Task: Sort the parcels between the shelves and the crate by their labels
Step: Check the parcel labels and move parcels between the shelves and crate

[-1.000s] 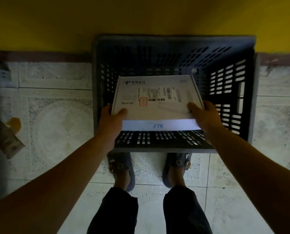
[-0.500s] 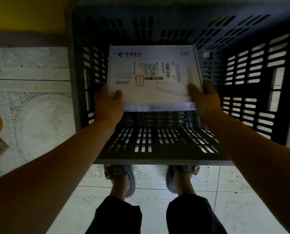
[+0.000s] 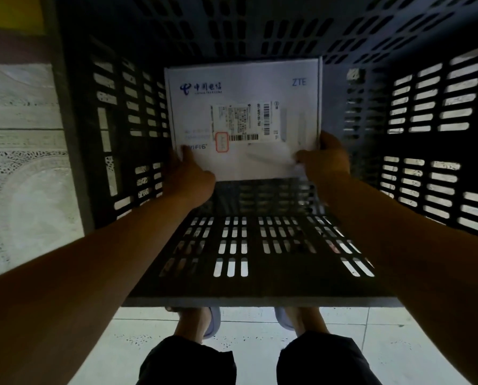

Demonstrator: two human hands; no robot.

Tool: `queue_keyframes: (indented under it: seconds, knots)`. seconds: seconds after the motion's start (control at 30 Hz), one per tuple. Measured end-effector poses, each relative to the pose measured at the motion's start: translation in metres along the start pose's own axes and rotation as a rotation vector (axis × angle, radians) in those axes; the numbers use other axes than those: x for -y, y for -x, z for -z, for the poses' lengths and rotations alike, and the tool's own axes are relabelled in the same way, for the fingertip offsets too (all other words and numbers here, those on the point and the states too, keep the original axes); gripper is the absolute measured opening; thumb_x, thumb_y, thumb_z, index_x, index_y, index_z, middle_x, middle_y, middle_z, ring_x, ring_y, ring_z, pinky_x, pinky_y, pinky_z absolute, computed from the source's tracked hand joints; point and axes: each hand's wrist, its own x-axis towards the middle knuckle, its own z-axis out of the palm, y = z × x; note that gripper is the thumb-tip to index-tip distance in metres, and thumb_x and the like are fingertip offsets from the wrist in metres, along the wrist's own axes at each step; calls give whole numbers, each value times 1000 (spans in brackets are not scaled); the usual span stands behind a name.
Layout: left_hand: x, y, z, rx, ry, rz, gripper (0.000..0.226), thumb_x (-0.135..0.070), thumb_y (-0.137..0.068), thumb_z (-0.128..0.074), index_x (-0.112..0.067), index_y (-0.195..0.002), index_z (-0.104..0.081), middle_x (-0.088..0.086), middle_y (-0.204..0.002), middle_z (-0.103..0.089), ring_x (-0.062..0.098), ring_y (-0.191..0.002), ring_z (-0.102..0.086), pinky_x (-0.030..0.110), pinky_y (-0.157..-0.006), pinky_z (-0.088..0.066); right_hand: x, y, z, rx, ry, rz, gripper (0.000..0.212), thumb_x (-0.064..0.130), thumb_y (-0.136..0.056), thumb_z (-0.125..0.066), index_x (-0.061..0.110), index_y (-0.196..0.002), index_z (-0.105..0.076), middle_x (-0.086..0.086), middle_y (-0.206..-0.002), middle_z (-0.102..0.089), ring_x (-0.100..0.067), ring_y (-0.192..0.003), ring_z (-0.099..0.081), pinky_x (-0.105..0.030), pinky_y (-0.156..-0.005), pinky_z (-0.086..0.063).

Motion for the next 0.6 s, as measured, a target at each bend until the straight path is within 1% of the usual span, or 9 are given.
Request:
queue_keyframes:
  seconds: [0.03,0.1,0.17,0.23,0.3,0.37,0.43,0.5,0.6]
  knots:
    - [-3,-3,-2,-3,-31,-5,77,-19,-97,-47,-18,-155,4,5,-161,16,32,-149,1,40,-119,-15,-2,-4,-3,1,17,9,53,7,-88,-65,22,-136,-49,-6,-133,-56,-28,-123,-54,-41,-98,-50]
    - [-12,-5,-5,-17,-37,16,81,-17,-97,-48,-16,-154,9,3,-159,25,31,-148,5,37,-119,-14,-6,-8,-9,-3,68,37,57,5,-89,-61,22,-141,-44,-8,-135,-53,-28,-122,-52,-34,-94,-50]
    - [-19,-4,-5,-13,10,46,87,-15,-95,-50,-15,-152,16,3,-159,26,30,-148,7,37,-119,-12,-9,-8,-11,5,83,47,60,4,-89,-60,21,-143,-40,-8,-137,-49,-28,-122,-51,-29,-86,-49]
    - [-19,-6,-3,-13,65,57,89,-15,-94,-52,-16,-152,16,3,-160,22,29,-148,5,38,-119,-13,-8,-7,-11,39,71,31,58,4,-89,-59,21,-141,-39,-9,-137,-48,-29,-123,-51,-34,-89,-52]
    - [-15,-8,3,3,89,43,81,-16,-95,-50,-18,-154,5,2,-162,15,28,-149,-1,39,-120,-15,-4,1,-5,82,69,10,55,5,-91,-59,20,-139,-40,-8,-137,-49,-28,-123,-51,-36,-91,-51]
    - [-13,-6,13,-3,198,15,70,-15,-94,-50,-19,-154,-13,3,-162,-2,28,-147,-14,40,-119,-23,2,7,-1,87,103,5,53,6,-93,-57,19,-140,-38,-10,-136,-48,-29,-124,-51,-33,-88,-49]
    - [-16,5,27,2,324,4,59,-13,-96,-49,-19,-151,-28,4,-157,-23,25,-140,-31,27,-107,-36,12,19,5,52,121,0,53,7,-95,-53,19,-144,-35,-11,-139,-47,-29,-124,-50,-30,-86,-46]
    - [-20,25,44,21,404,-31,51,-13,-98,-48,-20,-147,-36,4,-151,-36,19,-130,-42,15,-85,-39,24,39,14,45,124,-11,55,8,-96,-52,20,-147,-33,-11,-142,-45,-28,-121,-53,-30,-86,-48]
    - [-25,56,67,25,478,-103,43,-16,-100,-47,-22,-143,-42,3,-147,-43,10,-112,-46,6,-68,-37,42,76,25,103,143,3,55,12,-97,-52,26,-148,-36,-5,-138,-48,-18,-97,-61,-21,-67,-54]
